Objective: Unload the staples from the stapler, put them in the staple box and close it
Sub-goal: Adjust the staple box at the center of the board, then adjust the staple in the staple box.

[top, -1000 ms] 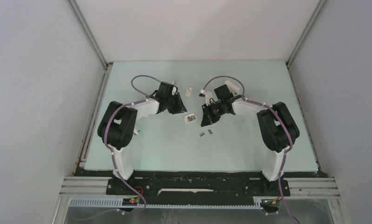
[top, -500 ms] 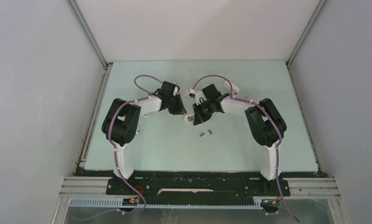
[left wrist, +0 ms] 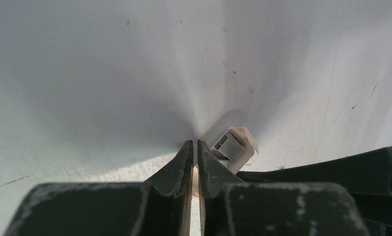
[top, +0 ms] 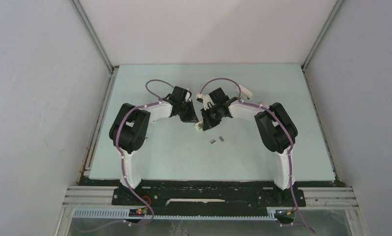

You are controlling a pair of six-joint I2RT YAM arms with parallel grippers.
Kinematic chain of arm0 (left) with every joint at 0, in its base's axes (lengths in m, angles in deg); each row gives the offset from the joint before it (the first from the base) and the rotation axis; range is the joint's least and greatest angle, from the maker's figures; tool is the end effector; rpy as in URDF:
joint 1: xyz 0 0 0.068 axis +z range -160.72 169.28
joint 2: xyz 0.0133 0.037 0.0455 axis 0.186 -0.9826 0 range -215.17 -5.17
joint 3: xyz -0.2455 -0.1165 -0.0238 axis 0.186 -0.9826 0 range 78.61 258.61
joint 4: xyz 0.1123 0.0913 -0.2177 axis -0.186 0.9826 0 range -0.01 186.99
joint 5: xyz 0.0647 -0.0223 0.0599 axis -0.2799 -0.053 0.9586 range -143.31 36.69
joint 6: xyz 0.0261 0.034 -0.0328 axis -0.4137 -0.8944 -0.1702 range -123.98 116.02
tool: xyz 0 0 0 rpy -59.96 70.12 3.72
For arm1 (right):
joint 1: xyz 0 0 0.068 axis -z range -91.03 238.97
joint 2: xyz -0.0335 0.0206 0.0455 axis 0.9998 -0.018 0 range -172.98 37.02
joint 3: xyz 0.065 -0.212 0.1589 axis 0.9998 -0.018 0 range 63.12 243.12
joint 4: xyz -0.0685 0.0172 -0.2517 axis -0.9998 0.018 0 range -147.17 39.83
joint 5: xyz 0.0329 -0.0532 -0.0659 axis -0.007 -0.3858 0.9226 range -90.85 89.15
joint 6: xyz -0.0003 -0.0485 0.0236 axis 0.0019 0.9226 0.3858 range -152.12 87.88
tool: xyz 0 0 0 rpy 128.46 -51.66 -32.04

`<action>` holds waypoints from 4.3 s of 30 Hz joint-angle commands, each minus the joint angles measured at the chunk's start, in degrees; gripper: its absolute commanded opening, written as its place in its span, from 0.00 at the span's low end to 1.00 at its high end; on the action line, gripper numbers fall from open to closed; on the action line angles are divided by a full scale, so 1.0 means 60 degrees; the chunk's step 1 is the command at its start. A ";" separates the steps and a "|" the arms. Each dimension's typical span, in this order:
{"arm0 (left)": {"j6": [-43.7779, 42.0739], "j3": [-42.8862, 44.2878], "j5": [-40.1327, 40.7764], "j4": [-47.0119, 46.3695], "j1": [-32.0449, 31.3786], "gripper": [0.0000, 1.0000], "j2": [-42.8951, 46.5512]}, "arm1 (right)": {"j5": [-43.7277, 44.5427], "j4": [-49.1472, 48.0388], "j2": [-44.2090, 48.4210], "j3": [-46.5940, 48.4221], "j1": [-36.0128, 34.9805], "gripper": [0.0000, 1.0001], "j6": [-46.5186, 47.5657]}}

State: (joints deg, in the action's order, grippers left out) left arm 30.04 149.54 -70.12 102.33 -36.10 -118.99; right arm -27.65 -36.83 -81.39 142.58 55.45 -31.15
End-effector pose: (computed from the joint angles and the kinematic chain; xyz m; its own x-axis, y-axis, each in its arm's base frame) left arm 0.3646 -0.1844 0.1434 -0.9281 -0.1524 -0.3398 0.0484 0.8553 -0.5159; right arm 0.3478 0.2496 0.1475 -0.7050 -0.4851 -0.5173 -0.6970 0.6088 0.3790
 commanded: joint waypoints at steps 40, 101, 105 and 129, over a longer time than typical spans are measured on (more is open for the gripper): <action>-0.0616 0.1013 -0.0569 0.0869 -0.0161 0.10 -0.0445 | -0.0153 0.0572 0.0208 0.0207 -0.0025 0.14 0.1215; -0.0257 -0.3940 0.1559 -0.1703 0.0479 0.31 0.5406 | 0.0712 0.1899 -0.0886 0.2405 -0.0348 0.12 0.2467; -0.0264 -0.3970 0.1554 -0.1712 0.0471 0.31 0.5417 | 0.0899 0.1902 -0.0866 0.2359 -0.0361 0.12 0.2472; -0.0135 -0.4204 0.1391 -0.1923 0.0472 0.31 0.5493 | 0.0847 0.1762 -0.0186 0.1757 -0.0489 0.23 0.2817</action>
State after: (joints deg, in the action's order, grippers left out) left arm 28.49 126.18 -61.19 93.46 -33.55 -88.56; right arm -22.28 -26.69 -85.50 154.03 53.42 -15.70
